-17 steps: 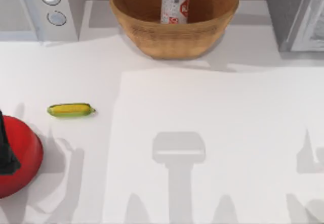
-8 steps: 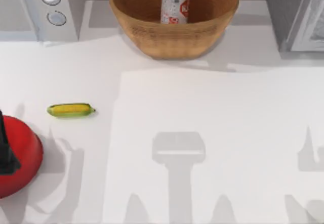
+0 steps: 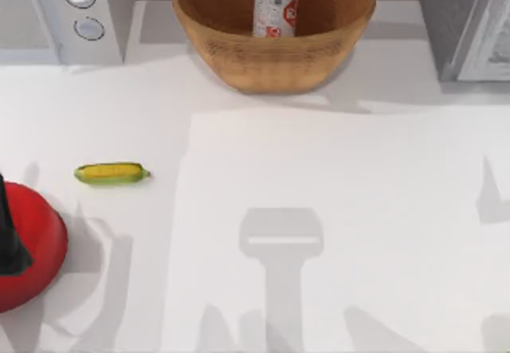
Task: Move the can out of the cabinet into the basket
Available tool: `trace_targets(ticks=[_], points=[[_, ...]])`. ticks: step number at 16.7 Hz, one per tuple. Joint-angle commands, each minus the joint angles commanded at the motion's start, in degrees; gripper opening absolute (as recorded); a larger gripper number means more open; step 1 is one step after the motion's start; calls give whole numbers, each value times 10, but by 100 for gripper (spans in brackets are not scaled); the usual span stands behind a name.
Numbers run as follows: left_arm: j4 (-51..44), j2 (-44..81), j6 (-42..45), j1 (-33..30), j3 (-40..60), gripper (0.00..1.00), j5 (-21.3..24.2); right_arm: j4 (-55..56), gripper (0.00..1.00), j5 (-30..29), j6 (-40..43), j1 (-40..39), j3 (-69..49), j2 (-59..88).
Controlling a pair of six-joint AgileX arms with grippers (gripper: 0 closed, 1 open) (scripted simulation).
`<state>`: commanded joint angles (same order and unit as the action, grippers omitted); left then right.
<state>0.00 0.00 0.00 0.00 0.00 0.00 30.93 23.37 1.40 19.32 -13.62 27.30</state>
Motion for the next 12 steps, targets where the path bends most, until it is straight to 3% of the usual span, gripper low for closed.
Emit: trace_targets(ticks=[7,12], points=[[0,0,0,0,0,100,0,247,100,215,-16,216,-72,331],[0,0,0,0,0,100,0,358,100,307,-23,339,-93,517]])
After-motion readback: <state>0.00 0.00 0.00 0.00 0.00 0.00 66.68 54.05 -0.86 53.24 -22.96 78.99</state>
